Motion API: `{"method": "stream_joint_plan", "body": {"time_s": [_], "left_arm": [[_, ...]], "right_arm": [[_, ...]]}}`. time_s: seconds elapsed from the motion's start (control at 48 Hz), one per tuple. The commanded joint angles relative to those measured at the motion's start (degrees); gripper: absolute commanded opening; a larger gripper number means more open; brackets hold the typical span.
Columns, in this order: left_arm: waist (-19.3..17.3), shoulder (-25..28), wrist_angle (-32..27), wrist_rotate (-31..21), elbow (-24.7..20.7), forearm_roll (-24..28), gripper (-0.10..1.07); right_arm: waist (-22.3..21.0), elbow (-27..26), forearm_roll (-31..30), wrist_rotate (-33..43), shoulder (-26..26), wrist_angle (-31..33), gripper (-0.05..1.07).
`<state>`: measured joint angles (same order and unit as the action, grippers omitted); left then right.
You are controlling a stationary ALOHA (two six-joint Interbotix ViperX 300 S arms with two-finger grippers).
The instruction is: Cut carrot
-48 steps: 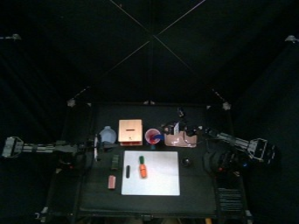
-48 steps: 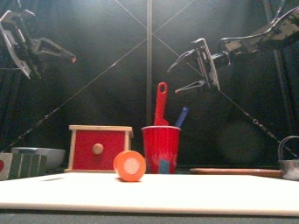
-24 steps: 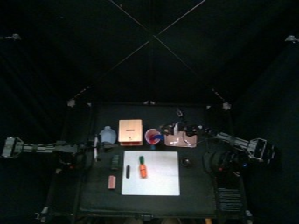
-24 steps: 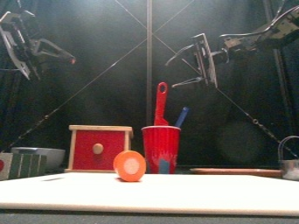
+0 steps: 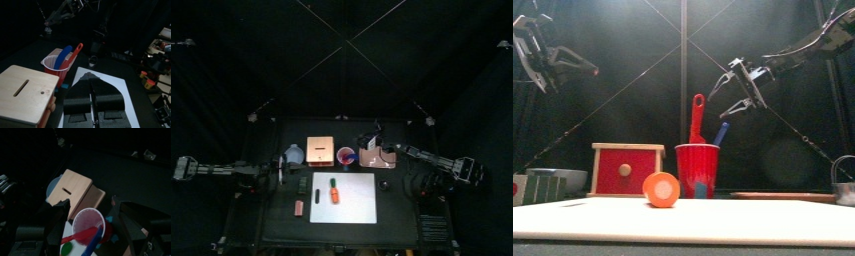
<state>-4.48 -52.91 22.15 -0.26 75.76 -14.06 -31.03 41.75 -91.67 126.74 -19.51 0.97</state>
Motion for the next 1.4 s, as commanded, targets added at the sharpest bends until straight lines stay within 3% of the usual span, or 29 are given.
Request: {"method": "stream_joint_plan", "body": {"time_s": [0.0, 0.583, 0.792, 1.042, 1.375], "left_arm": [[-0.2, 0.3, 0.2, 0.1, -0.6, 0.0, -0.01], [-0.1, 0.3, 0.2, 0.0, -0.6, -0.2, -0.01], [-0.1, 0.3, 0.2, 0.1, -0.4, -0.4, -0.01], [-0.1, 0.3, 0.2, 0.0, -0.3, -0.4, -0.01], [-0.2, 0.3, 0.2, 0.1, 0.0, -0.4, -0.01]], "right_arm": [[-0.1, -0.4, -0.4, -0.2, -0.5, 2.5, 0.97], [-1.0, 0.3, 6.3, -0.3, 1.6, 3.5, 0.98], [-1.0, 1.4, 10.5, -0.2, 2.3, -0.8, 0.97], [-3.3, 4.1, 14.2, -0.3, 2.3, -0.2, 0.97], [-3.0, 6.0, 15.8, -0.2, 3.1, 3.7, 0.97]]}}
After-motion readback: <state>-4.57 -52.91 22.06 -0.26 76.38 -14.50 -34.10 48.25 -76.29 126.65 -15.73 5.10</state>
